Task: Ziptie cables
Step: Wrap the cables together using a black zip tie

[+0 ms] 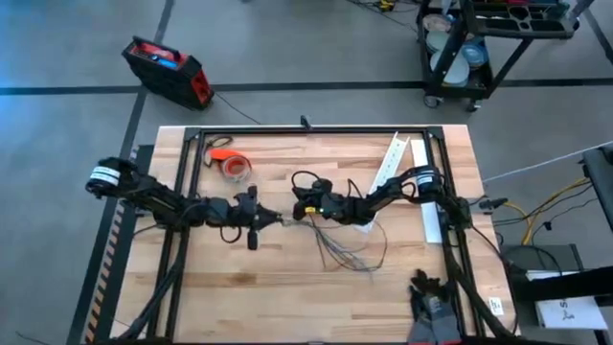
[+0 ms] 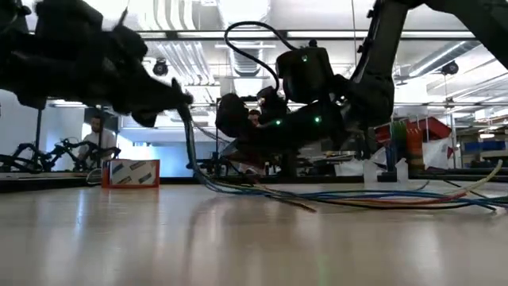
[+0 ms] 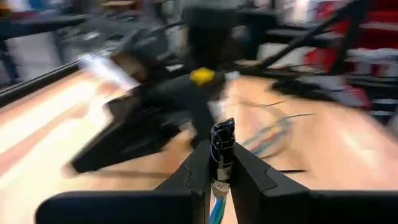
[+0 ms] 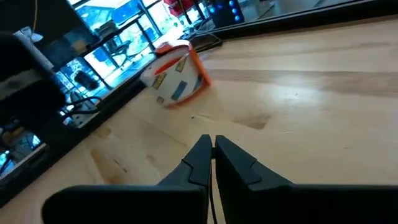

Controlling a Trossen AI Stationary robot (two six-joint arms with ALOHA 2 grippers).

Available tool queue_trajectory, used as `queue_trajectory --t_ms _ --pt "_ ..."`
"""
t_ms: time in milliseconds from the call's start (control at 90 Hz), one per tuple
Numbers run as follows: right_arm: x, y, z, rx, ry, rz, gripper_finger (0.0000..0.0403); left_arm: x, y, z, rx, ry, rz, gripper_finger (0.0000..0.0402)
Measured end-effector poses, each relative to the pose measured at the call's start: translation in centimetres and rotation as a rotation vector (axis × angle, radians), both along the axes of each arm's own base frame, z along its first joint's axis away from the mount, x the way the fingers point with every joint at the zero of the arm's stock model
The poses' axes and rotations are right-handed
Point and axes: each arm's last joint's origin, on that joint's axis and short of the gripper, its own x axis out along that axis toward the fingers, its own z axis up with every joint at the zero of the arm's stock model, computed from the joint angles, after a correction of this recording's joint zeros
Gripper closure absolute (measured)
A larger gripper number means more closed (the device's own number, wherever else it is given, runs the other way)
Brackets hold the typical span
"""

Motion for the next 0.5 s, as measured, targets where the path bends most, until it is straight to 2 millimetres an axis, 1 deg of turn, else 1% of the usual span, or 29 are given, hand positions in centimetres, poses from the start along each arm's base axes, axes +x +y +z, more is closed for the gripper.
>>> queue_trajectory --t_ms 67,211,322,422,500 --pt "0.6 -0.3 0.6 -0.011 -0.020 0.000 0.0403 0.1 -0.2 0.3 0.043 -0.025 -0.005 0.0378" --pt "2.4 -0.3 2.3 -0.088 -0.032 0.031 0.0403 0.2 0.2 0.6 0.111 -0.034 0.115 0.0378" --pt "3.6 -0.4 3.2 -0.102 -0.022 0.042 0.0403 -0.2 0.3 1.1 0.138 -0.073 0.139 0.0378" --pt "4.5 -1.0 2.8 -0.061 -0.092 0.040 0.0403 -0.6 0.4 2.1 0.167 -0.128 0.158 0.0378" --pt "4.9 -1.6 1.1 0.008 -0.129 0.016 0.0403 -0.9 0.5 3.0 0.179 -0.174 0.163 0.0378"
